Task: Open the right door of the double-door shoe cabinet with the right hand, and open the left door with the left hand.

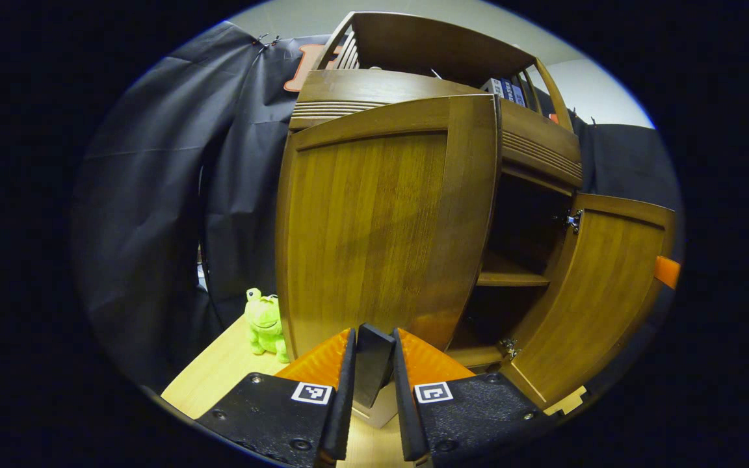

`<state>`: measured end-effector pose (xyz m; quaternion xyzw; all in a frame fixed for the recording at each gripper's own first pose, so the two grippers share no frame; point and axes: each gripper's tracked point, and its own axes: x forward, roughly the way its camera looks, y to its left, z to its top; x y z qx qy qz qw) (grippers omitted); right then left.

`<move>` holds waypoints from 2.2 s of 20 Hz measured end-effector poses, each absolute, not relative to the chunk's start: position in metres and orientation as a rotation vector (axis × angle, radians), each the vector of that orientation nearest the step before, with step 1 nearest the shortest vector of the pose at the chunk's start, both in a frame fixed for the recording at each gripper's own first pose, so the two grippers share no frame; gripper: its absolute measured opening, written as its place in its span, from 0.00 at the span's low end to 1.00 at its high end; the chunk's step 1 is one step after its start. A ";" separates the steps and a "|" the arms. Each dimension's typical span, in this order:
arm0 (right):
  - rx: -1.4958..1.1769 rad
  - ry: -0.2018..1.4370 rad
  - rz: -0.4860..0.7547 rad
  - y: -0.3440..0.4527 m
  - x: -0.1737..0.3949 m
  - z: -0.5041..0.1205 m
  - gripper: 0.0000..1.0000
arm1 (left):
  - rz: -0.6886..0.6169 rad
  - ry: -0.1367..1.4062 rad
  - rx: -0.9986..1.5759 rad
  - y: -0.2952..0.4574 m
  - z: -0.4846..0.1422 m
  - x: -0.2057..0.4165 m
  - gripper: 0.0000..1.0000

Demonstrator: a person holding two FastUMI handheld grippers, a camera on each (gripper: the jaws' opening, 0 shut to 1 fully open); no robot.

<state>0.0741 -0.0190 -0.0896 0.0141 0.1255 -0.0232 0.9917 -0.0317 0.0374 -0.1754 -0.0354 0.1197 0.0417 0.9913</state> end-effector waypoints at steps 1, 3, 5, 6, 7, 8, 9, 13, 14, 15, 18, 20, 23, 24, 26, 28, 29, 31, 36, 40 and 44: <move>0.033 0.256 -0.033 -0.014 0.076 -0.092 0.14 | 0.091 0.240 -0.070 0.039 -0.176 -0.035 0.30; 0.043 0.262 -0.005 -0.006 0.080 -0.095 0.14 | 0.109 0.241 -0.070 0.046 -0.175 -0.042 0.31; 0.054 0.265 0.021 0.003 0.084 -0.097 0.14 | 0.128 0.241 -0.075 0.053 -0.174 -0.048 0.31; 0.058 0.266 0.034 0.007 0.086 -0.098 0.14 | 0.139 0.241 -0.078 0.057 -0.173 -0.052 0.31; 0.062 0.267 0.047 0.012 0.088 -0.099 0.14 | 0.147 0.241 -0.078 0.060 -0.173 -0.055 0.30; 0.065 0.270 0.061 0.016 0.091 -0.100 0.14 | 0.156 0.241 -0.076 0.064 -0.171 -0.058 0.30; 0.067 0.272 0.074 0.021 0.091 -0.101 0.14 | 0.167 0.241 -0.072 0.067 -0.172 -0.061 0.30; 0.071 0.281 0.117 0.036 0.094 -0.104 0.14 | 0.228 0.239 -0.056 0.084 -0.169 -0.074 0.31; 0.070 0.282 0.125 0.040 0.094 -0.105 0.14 | 0.241 0.239 -0.055 0.088 -0.168 -0.077 0.30; 0.071 0.284 0.131 0.041 0.094 -0.106 0.14 | 0.255 0.239 -0.053 0.092 -0.168 -0.079 0.29; 0.081 0.288 0.149 0.045 0.094 -0.107 0.14 | 0.297 0.243 -0.047 0.108 -0.165 -0.088 0.29; 0.086 0.293 0.163 0.048 0.094 -0.109 0.14 | 0.324 0.246 -0.043 0.117 -0.164 -0.094 0.32; 0.090 0.296 0.184 0.061 0.096 -0.111 0.14 | 0.349 0.249 -0.034 0.129 -0.163 -0.100 0.25; 0.091 0.297 0.190 0.063 0.096 -0.111 0.14 | 0.358 0.253 -0.034 0.134 -0.163 -0.102 0.17; 0.093 0.300 0.202 0.068 0.098 -0.113 0.14 | 0.379 0.257 -0.032 0.143 -0.163 -0.106 0.25; 0.094 0.302 0.210 0.072 0.099 -0.115 0.14 | 0.404 0.262 -0.026 0.154 -0.164 -0.110 0.25; 0.094 0.303 0.213 0.074 0.100 -0.116 0.14 | 0.415 0.266 -0.024 0.160 -0.164 -0.111 0.21; 0.094 0.305 0.215 0.075 0.103 -0.118 0.14 | 0.410 0.258 -0.043 0.165 -0.162 -0.112 0.25; 0.104 0.316 0.216 0.075 0.108 -0.123 0.14 | 0.388 0.253 -0.052 0.168 -0.162 -0.113 0.25; 0.108 0.327 0.219 0.076 0.111 -0.127 0.14 | 0.387 0.254 -0.058 0.170 -0.163 -0.115 0.25; 0.108 0.332 0.231 0.080 0.113 -0.130 0.14 | 0.411 0.243 -0.065 0.181 -0.160 -0.121 0.17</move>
